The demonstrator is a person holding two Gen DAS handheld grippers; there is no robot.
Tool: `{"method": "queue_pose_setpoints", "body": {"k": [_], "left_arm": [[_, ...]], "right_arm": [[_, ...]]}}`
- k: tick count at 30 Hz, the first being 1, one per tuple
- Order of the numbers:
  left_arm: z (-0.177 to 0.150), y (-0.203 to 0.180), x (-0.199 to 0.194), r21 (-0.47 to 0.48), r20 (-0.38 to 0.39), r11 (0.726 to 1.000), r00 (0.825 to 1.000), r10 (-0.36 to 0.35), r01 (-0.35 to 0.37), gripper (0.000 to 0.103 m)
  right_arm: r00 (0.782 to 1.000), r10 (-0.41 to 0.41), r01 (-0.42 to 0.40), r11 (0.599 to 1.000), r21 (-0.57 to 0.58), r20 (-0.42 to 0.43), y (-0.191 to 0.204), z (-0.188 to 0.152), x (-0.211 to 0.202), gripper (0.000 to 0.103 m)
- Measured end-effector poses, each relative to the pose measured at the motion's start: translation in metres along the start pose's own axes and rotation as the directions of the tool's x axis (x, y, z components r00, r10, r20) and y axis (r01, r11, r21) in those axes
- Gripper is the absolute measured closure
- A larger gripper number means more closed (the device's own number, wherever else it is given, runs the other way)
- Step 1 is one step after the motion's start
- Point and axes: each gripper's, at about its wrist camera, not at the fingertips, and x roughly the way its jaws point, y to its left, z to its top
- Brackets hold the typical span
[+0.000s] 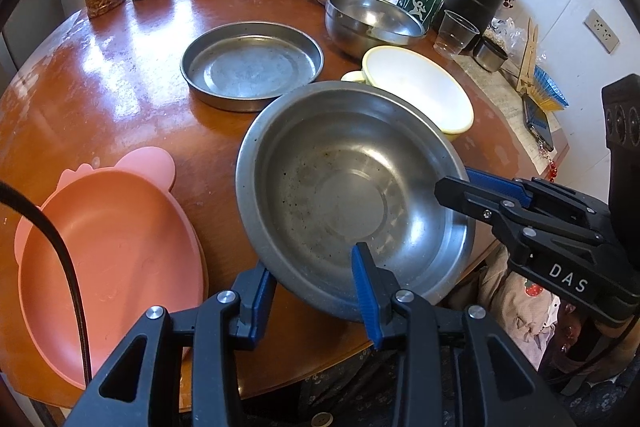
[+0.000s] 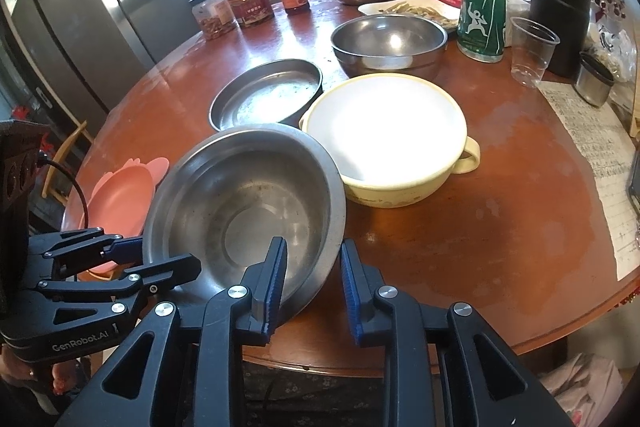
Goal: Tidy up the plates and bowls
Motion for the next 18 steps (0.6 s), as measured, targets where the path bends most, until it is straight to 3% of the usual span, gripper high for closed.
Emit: {"method": "queue_pose_setpoints", "body": {"k": [4,18], "left_arm": [[-0.0014,0.0,-0.0006,0.002,-0.001,1.0,1.0,-0.004,0.004,0.06],[-0.0002,0.0098,-0.0086,-0.02,0.025,1.0,0.999,-0.021,0.022,0.049]], "right_arm": [[1.0,-0.001,0.001,1.0,0.001,0.016,0.0015,0.0011,-0.0044,0.063],[0.999,-0.021,0.021,1.0,0.005,0.025,0.0036,0.0053,-0.0062,0.063]]}}
